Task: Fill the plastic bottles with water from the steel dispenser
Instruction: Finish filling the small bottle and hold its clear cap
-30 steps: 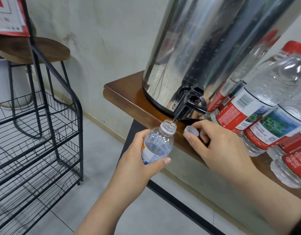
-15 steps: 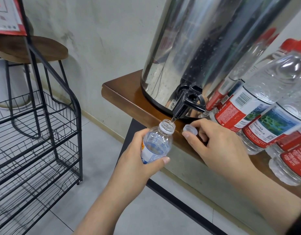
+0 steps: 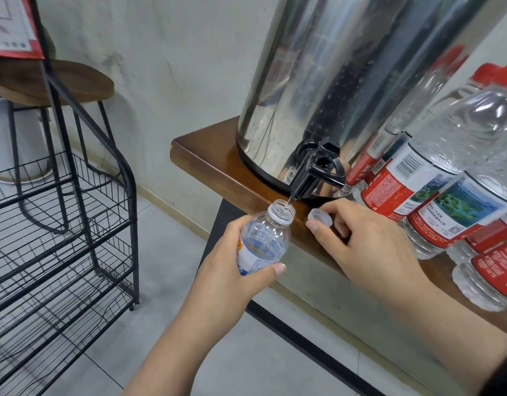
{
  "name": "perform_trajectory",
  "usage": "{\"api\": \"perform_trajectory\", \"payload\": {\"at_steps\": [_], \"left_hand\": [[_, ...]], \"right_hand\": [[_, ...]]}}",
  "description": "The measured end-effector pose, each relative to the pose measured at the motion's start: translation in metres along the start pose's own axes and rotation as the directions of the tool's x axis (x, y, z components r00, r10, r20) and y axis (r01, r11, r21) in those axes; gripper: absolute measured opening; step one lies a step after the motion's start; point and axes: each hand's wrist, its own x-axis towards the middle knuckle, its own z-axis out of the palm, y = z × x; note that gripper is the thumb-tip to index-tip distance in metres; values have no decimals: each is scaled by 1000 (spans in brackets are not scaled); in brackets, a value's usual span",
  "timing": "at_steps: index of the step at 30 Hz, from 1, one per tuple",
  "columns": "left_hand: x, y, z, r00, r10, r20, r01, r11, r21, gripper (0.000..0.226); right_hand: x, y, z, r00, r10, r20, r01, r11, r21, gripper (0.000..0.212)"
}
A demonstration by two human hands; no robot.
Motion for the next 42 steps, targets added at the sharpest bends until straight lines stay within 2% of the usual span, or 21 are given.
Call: {"api": "perform_trajectory", "payload": {"at_steps": [42], "left_hand": [[0, 3, -1, 1000, 14, -2, -14, 1000, -13, 65]], "right_hand": [[0, -1, -2, 1000, 5, 25, -5, 1000, -26, 36]]}}
